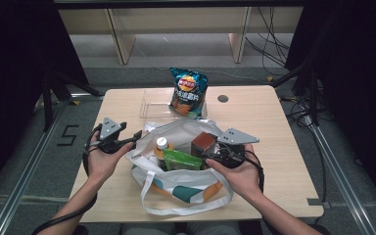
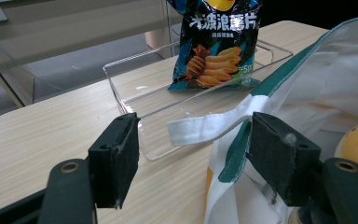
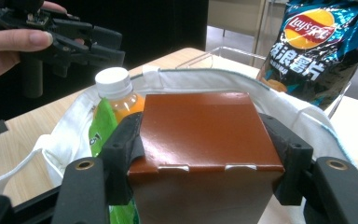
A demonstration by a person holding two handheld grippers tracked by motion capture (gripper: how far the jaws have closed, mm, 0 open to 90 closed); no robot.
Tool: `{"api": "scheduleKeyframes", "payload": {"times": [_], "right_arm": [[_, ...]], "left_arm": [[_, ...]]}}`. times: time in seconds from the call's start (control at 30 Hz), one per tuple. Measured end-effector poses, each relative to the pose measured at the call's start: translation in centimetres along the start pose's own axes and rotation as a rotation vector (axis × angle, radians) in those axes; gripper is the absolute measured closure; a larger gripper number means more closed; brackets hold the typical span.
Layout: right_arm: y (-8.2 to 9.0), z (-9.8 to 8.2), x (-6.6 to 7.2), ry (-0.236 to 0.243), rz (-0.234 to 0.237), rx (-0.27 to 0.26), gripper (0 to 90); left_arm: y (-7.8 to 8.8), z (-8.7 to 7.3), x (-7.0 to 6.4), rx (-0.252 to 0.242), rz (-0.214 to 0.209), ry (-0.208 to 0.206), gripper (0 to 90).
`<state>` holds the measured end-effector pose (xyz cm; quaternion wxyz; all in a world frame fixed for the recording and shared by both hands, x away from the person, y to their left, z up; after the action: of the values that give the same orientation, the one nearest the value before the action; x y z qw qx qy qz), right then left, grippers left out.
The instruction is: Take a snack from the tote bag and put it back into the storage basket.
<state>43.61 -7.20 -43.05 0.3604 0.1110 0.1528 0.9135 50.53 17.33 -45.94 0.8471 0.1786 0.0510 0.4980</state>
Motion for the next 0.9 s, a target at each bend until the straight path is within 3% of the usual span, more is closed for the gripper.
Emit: {"api": "scheduleKeyframes", "payload": {"times": [0.33,0.4,0.43,0.53,0.57,0.6,0.9], "right_arm": [[0.6,1.4,-0.2,-0.012,-0.013,-0.05,39.2],[0.7,1.6,-0.2,-0.011,-0.015,-0.045,39.2],[0.8,1.6,0.0,-0.035,-0.007,-0.039,39.2],[0.8,2.0,-0.2,-0.007,-0.009,-0.051,39.3],[1.0,2.0,-0.1,-0.029,-0.009,-0.044,39.2],[1.0,2.1,-0.2,-0.015,-0.009,-0.046,39.3],[1.4,3.2,-0.5,-0.044,-0.023,-0.077,39.3]], "left_arm": [[0.1,0.0,0.1,0.002,0.005,0.004,32.8],[0.1,0.1,0.1,0.0,0.005,0.003,32.8],[0.1,0.1,0.2,0.0,0.006,0.005,32.8],[0.1,0.0,0.3,0.0,0.009,0.008,32.8],[0.1,0.0,0.3,0.0,0.009,0.008,32.8],[0.1,0.0,0.3,0.0,0.009,0.009,32.8],[0.1,0.1,0.2,-0.009,0.001,0.016,32.8]]}}
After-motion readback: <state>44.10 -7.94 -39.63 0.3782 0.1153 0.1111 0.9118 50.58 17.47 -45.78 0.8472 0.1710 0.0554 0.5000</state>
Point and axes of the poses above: each handheld gripper's, and its own axes: y roughly backward along the jaws, z roughly out of its top, x roughly to its left, the point moved 10 cm from there along -y, roughly forward along the jaws, and after that the axes turned 2 degrees about -y, right-handed, at the moved point
